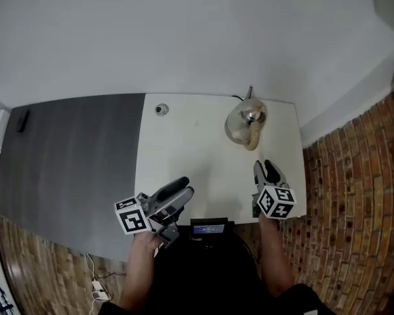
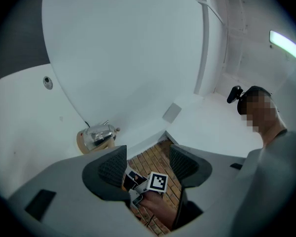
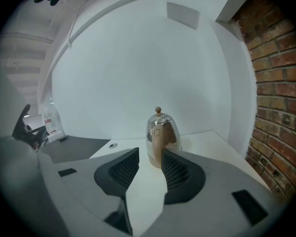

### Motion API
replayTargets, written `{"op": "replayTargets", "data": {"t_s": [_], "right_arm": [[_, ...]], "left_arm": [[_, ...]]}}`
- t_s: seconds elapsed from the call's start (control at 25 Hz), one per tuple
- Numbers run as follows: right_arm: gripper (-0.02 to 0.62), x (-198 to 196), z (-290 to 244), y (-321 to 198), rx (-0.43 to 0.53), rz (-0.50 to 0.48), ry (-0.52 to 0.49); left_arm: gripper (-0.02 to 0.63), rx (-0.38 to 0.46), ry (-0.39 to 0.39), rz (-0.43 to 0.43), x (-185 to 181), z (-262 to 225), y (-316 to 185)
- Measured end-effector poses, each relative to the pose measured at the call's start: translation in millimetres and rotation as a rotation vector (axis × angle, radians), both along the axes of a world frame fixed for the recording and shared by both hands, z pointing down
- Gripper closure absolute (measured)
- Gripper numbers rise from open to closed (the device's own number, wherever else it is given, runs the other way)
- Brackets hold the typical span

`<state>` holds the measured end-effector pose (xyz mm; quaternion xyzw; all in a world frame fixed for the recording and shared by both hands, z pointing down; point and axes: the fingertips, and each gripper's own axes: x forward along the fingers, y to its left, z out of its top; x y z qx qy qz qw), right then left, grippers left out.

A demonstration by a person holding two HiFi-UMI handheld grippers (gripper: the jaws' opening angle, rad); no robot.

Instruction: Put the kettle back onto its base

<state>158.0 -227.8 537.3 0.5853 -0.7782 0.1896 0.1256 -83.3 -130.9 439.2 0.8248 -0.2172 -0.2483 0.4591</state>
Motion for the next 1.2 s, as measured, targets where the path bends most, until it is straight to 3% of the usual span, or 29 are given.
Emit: {"op": "replayTargets", "data": {"t_s": [0.24,0.44,0.76,0.96,1.2], "right_arm": [[0.449,2.6,-11.6,81.4,-0.028,0.063,-0.091],[0.449,6.2,-14.5,136.1,-0.041,0.078,-0.196],[0.466,6.2,-51.3,163.1,0.066,-0.001,-0.399],[0.471,44.0,-69.0,205.4,0.114,-0.01,-0.555],[0.477,111.9,-37.6,276.4,0.074,0.051,-0.698]], "left_arm": [[0.311,-0.024,0.094,0.108,6.2,14.2,17.2],[0.311,-0.025,0.118,0.159,20.3,15.9,41.5],[0.311,0.056,0.095,0.121,25.7,-9.5,66.7],[0.311,0.054,0.054,0.104,55.2,-13.5,99.9],[0.311,-0.004,0.031,0.139,113.2,-1.0,170.2]]}}
